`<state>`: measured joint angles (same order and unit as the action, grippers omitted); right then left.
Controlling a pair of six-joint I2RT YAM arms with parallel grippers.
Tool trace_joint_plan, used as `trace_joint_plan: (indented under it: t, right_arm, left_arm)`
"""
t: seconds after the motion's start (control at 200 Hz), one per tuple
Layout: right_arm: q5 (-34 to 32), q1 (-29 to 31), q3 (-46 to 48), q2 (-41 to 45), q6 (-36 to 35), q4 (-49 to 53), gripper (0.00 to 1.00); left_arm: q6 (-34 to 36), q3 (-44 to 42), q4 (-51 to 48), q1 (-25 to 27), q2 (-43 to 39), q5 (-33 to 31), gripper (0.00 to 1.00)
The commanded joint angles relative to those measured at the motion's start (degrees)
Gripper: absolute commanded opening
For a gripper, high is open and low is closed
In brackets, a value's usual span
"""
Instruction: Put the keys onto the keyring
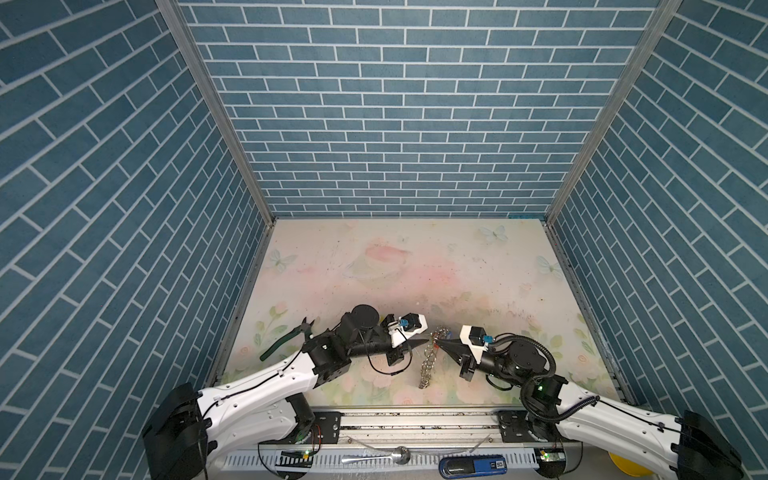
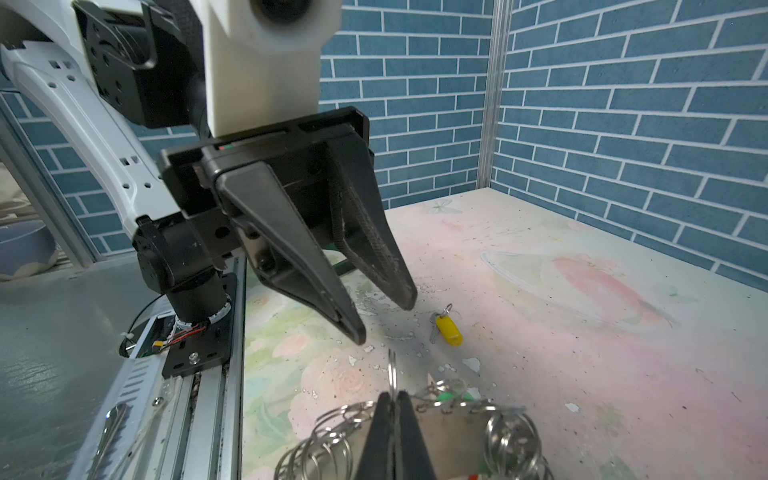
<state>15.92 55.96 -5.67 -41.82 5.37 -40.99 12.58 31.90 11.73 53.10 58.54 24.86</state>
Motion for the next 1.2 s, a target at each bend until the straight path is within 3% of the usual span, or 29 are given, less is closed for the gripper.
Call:
trace_joint_plan:
  t: [0.0, 0.19, 0.495, 0.66, 0.735, 0.845, 1.195]
  right_arm:
    - [2.2, -0.2, 0.8, -1.8, 3.3, -12.8, 0.0]
    - [4.4, -0.1, 0.9, -4.8, 4.2, -16.6, 0.0]
    - [5.6, -0.2, 0.8, -4.9, 2.7, -14.7, 0.0]
    - [4.8, -0.1, -1.8, 1.0, -1.7, 0.0, 0.0]
    - [3.2, -0.1, -4.3, 4.6, -5.2, 11.4, 0.11]
    - [0.5, -0.1, -8.0, 8.0, -9.4, 23.4, 0.18]
    - [1.2, -0.1, -11.1, 5.2, -12.2, 25.3, 0.17]
  left_arm:
    - [-1.5, -0.2, 4.0, -0.3, 1.1, 3.9, 0.28]
    - [-1.9, 0.4, 3.6, -0.3, 1.9, 6.3, 0.26]
    - [-1.4, 1.7, 1.1, -0.3, 2.1, 6.5, 0.01]
    - [0.4, 4.3, -5.5, -0.3, 1.9, 3.5, 0.0]
    - [2.1, 7.1, -11.6, -0.2, 2.5, 0.4, 0.0]
    - [4.7, 10.9, -18.6, 0.6, 3.6, -2.7, 0.0]
    - [11.1, 23.0, -37.4, 3.8, 12.1, -3.7, 0.0]
